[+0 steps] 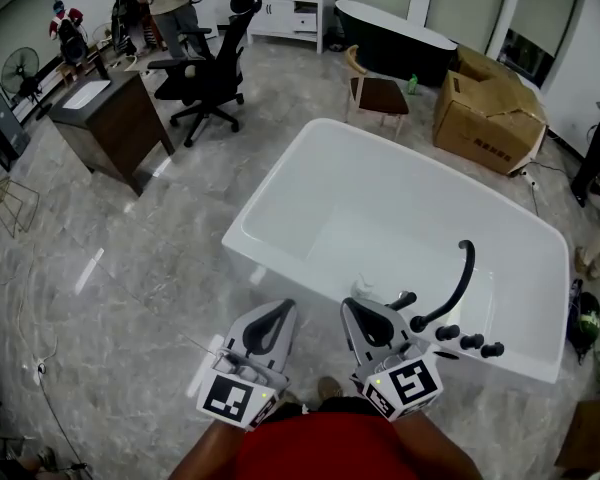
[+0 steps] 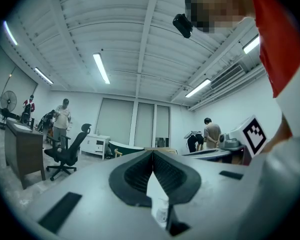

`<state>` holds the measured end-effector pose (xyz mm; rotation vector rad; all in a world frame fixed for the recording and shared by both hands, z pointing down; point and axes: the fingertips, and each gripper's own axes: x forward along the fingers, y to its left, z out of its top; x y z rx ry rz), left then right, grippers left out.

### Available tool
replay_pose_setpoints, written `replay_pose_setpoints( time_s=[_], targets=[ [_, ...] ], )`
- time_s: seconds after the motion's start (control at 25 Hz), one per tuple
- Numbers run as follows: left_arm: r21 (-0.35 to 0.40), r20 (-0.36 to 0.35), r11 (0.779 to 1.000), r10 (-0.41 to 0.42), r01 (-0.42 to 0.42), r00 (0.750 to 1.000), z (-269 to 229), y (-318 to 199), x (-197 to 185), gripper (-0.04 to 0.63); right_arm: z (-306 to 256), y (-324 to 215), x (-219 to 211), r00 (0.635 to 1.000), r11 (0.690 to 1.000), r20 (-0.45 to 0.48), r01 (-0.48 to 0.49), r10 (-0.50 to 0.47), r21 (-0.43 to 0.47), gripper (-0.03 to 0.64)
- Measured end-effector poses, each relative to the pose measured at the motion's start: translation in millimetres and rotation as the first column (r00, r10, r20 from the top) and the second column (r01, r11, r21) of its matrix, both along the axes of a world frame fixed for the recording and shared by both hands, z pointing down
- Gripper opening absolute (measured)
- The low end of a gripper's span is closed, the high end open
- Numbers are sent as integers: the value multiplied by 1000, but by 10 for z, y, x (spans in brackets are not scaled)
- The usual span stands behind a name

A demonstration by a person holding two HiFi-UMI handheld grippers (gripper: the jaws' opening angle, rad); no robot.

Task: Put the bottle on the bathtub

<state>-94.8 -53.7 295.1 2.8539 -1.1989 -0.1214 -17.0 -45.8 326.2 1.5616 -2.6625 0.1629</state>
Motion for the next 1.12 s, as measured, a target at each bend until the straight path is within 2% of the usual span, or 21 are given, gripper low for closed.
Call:
replay_pose_setpoints(
  time_s=[0.48,1.12],
  targets=[
    [0,7,1000,-8,8,1000,-7,104,-27,11,-26,106,-102,999,999,4,36,-36,12,5],
    [-5,10,1000,-19,19,1000,4,110,-11,11,32,132,-29,1000,1000,13,25,-25,0,5]
  ],
)
